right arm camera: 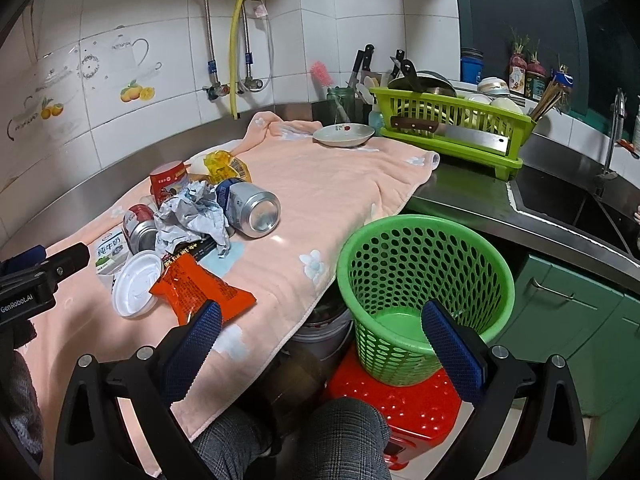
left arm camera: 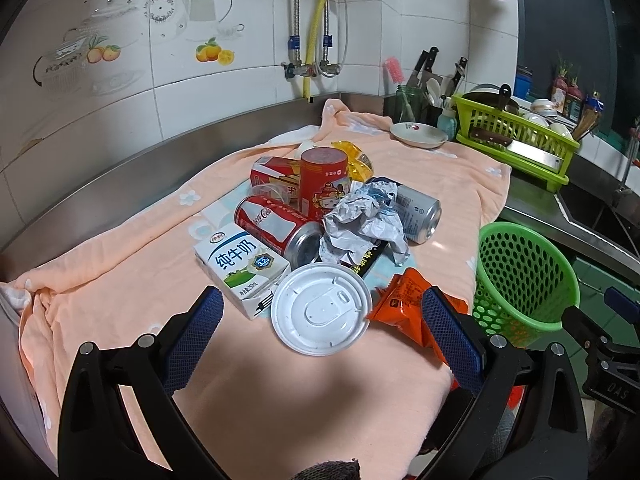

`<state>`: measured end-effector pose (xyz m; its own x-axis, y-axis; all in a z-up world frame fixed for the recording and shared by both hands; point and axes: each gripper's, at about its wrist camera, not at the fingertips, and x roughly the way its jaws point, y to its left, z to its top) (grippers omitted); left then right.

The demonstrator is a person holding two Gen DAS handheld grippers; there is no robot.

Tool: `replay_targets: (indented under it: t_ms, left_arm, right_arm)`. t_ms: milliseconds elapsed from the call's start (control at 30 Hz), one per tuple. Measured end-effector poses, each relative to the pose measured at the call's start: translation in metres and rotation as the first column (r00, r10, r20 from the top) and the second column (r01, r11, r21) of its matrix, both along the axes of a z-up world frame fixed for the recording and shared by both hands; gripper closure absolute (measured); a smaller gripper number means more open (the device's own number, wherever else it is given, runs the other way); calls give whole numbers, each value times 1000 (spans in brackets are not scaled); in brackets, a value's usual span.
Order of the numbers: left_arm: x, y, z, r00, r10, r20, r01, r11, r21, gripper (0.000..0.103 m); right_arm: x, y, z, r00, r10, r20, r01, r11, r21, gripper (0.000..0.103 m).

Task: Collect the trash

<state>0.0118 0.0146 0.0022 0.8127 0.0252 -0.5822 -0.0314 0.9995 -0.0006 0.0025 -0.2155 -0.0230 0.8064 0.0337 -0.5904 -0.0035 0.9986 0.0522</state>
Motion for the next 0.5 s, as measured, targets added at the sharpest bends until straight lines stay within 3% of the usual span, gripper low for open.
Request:
replay_targets:
  t_ms: [500]
  left_arm:
    - [9,4,-1,1000,14,-14,-14,1000,13,5]
  right_arm:
    - [13,14,-5,993,114,-25,-114,993,12,6]
